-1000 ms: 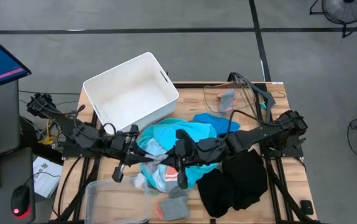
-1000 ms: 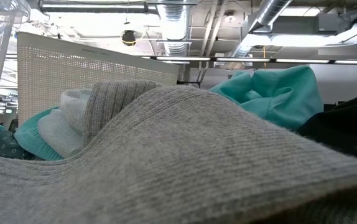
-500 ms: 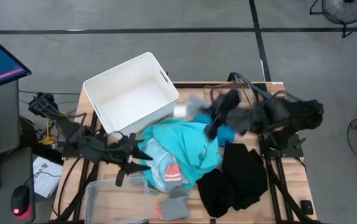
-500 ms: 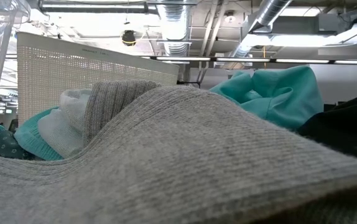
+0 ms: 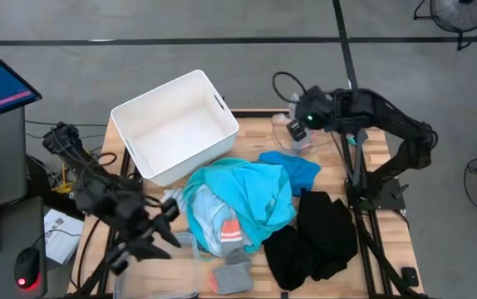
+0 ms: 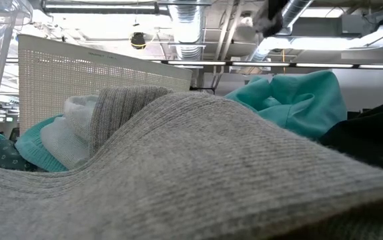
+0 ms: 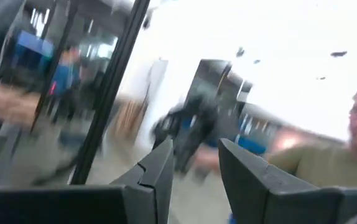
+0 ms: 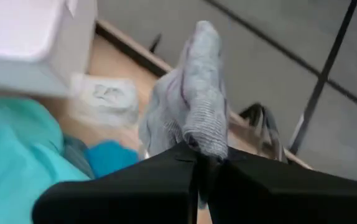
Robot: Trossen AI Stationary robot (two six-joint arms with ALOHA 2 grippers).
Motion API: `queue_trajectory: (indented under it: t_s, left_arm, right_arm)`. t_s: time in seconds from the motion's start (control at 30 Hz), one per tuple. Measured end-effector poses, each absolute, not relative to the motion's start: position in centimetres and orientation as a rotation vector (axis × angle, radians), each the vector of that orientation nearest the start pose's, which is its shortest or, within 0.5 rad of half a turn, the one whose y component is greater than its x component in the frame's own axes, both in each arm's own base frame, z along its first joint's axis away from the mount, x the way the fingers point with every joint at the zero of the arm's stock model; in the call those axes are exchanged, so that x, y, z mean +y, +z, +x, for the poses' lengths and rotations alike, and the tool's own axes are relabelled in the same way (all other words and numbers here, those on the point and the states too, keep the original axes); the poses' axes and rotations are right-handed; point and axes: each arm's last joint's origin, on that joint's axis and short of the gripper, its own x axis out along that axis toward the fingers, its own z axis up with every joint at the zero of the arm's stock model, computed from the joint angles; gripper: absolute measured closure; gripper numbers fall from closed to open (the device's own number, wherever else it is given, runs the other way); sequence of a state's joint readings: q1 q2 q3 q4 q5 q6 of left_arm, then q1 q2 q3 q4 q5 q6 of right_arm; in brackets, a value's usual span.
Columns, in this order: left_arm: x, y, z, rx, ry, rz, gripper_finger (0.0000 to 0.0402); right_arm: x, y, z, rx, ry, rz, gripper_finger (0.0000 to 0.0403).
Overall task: Pick & Place Cloths
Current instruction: Put the gray patterned sock into the top transparent bin
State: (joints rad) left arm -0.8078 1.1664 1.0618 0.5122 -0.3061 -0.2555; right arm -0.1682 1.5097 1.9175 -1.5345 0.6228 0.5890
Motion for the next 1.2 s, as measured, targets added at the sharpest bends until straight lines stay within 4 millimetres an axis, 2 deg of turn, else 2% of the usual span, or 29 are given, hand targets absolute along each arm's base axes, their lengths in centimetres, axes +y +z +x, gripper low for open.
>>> queue_trajectory:
  t_s: [0.17, 0.27, 0.47, 0.6, 0.77, 0.9, 1.07, 1.2]
  left_arm:
    - [-16.7, 43.8, 17.1, -0.489, -0.535, -0.493, 0.0275]
    - [-16.3, 44.2, 16.7, -0.514, -0.532, -0.49, 0.0265]
    - [-15.8, 45.1, 16.3, -0.562, -0.53, -0.523, 0.0252]
    - [-15.0, 46.5, 15.8, -0.607, -0.524, -0.547, 0.0249]
    - [-14.2, 47.4, 14.7, -0.639, -0.548, -0.559, 0.0249]
    - [-14.5, 47.3, 14.5, -0.637, -0.572, -0.509, 0.0249]
    - [-13.4, 47.8, 14.0, -0.657, -0.49, -0.545, 0.0249]
    - [-12.9, 48.0, 13.4, -0.656, -0.489, -0.547, 0.0249]
  right_arm:
    - [-8.5, 41.3, 23.8, 0.994, -1.021, 0.273, 0.0403]
    - [-10.5, 39.3, 23.9, 1.044, -1.04, 0.276, 0.0403]
    - [-13.5, 35.5, 23.6, 1.158, -0.947, 0.34, 0.0403]
    - [-14.8, 34.0, 23.5, 1.153, -0.92, 0.395, 0.0403]
    - [-17.0, 33.0, 23.2, 1.093, -0.951, 0.429, 0.0403]
    - [-17.3, 32.2, 23.2, 1.098, -0.96, 0.456, 0.0402]
    - [-16.6, 31.3, 23.2, 1.156, -0.92, 0.469, 0.0397]
    - [-16.9, 30.4, 23.0, 1.163, -0.934, 0.484, 0.0385]
